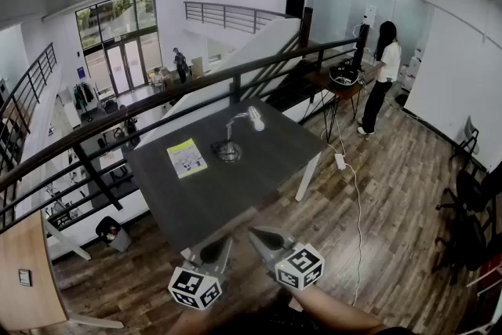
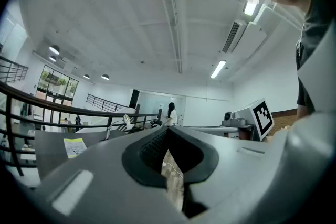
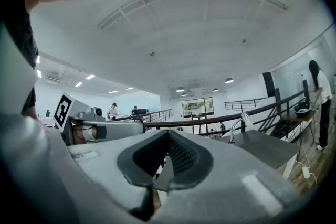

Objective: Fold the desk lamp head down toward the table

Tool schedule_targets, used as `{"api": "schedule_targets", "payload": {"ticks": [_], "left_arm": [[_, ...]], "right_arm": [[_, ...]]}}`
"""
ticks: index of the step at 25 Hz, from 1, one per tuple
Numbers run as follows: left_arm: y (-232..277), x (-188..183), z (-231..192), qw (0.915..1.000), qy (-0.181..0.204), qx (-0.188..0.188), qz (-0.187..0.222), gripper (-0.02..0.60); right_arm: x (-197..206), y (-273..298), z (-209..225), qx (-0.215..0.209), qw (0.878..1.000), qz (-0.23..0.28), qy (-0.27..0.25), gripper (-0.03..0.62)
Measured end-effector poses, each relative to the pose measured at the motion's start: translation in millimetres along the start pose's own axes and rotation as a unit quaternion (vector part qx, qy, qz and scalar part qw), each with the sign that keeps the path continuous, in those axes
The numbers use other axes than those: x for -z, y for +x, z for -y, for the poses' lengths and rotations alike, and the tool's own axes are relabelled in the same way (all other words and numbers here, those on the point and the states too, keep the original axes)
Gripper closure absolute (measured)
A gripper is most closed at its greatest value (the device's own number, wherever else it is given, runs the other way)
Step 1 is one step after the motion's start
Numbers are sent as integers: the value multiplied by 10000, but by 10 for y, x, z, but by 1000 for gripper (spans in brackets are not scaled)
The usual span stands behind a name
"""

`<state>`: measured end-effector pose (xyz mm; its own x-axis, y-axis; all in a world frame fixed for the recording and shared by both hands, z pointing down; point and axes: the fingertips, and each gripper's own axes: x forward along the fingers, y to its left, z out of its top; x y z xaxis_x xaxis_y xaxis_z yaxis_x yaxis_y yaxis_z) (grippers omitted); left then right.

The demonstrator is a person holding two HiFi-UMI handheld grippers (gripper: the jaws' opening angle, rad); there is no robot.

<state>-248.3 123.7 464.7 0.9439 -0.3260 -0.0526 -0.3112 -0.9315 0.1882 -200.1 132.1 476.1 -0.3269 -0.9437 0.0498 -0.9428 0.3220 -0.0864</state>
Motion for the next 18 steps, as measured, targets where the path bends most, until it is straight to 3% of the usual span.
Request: {"api": "schedule_targets", "payload": {"ticks": [18], "left_arm": [[265, 7, -19, 9999, -13, 134, 38, 580]], "right_arm": [[-68, -26, 268, 88, 9996, 165, 197, 592]]}}
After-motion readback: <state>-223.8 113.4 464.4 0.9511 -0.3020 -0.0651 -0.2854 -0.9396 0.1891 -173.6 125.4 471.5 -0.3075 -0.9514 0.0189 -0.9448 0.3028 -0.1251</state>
